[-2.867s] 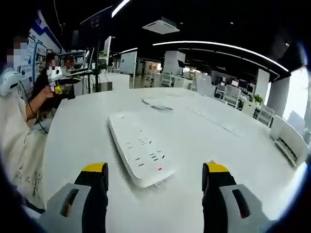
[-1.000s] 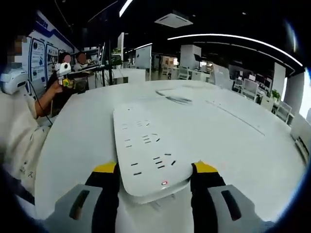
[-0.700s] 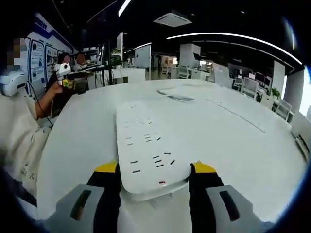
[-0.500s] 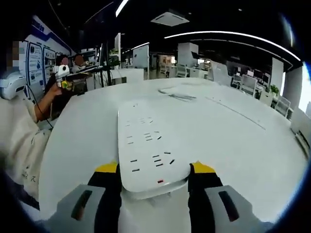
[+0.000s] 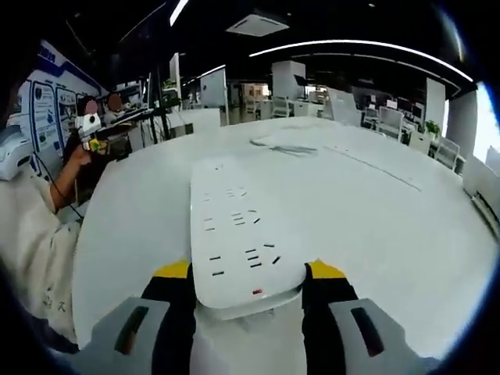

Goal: Pick up the power strip scattered on the table, fix it on the side mounting bracket of the table, and press the switch

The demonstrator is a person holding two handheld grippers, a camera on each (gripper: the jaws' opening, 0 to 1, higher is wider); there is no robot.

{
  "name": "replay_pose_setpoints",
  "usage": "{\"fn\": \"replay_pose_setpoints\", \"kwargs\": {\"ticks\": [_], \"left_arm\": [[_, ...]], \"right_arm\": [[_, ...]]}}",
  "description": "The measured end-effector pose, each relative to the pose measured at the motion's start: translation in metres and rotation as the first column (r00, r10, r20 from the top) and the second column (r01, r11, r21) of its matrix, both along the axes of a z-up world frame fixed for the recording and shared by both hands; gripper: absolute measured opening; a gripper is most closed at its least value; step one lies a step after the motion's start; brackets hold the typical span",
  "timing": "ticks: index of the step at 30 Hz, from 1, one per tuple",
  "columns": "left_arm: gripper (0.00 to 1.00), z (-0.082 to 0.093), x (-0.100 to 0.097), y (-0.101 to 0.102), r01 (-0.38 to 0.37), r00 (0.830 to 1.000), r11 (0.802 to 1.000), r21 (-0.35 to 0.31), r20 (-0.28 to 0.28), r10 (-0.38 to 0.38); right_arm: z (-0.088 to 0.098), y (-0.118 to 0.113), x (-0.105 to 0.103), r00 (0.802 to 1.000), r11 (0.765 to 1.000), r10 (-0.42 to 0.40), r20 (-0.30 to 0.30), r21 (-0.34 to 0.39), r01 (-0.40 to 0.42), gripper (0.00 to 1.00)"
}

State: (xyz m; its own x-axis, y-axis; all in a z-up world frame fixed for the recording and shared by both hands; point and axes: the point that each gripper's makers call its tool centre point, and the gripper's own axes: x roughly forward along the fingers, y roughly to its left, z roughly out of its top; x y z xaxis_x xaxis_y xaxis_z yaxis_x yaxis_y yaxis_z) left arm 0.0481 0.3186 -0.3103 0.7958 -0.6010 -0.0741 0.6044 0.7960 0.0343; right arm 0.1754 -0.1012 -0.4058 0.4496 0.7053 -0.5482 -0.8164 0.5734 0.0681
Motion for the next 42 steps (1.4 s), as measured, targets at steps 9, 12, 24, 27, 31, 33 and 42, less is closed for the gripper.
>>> {"fn": "replay_pose_setpoints", "kwargs": {"ticks": [9,12,24,27,31,33,42], "left_arm": [[0.86,0.007,-0.002,-0.002,0.009,1.000,1.000,-0.025,0.007,-0.009],[0.86,0.011,-0.003,-0.004,0.009,1.000,1.000,-0.029,0.012,-0.009],[0.86,0.012,-0.004,-0.023,0.049,0.999,0.996,-0.078,-0.002,-0.049],[0.86,0.014,-0.003,-0.027,0.055,0.998,0.995,-0.086,-0.002,-0.056],[0.86,0.017,-0.001,-0.032,0.059,0.998,0.994,-0.090,-0.001,-0.059],[0.86,0.019,0.001,-0.034,0.058,0.998,0.993,-0.106,-0.009,-0.059],[0.89,0.031,0.017,-0.049,0.050,0.989,0.949,-0.311,-0.117,-0.090]], "right_arm": [[0.000,0.006,-0.007,0.995,0.998,-0.062,-0.074,0.008,0.063,0.49],[0.000,0.008,-0.008,0.991,0.996,-0.083,-0.109,0.018,0.085,0.49],[0.002,0.016,-0.017,0.951,0.981,-0.180,-0.251,0.031,0.193,0.49],[0.004,0.018,-0.018,0.938,0.974,-0.199,-0.282,0.051,0.222,0.49],[0.005,0.021,-0.021,0.924,0.964,-0.219,-0.313,0.076,0.255,0.49],[0.006,0.024,-0.023,0.917,0.960,-0.226,-0.327,0.086,0.267,0.49],[0.009,0.045,-0.041,0.890,0.942,-0.254,-0.379,0.113,0.317,0.49]]}}
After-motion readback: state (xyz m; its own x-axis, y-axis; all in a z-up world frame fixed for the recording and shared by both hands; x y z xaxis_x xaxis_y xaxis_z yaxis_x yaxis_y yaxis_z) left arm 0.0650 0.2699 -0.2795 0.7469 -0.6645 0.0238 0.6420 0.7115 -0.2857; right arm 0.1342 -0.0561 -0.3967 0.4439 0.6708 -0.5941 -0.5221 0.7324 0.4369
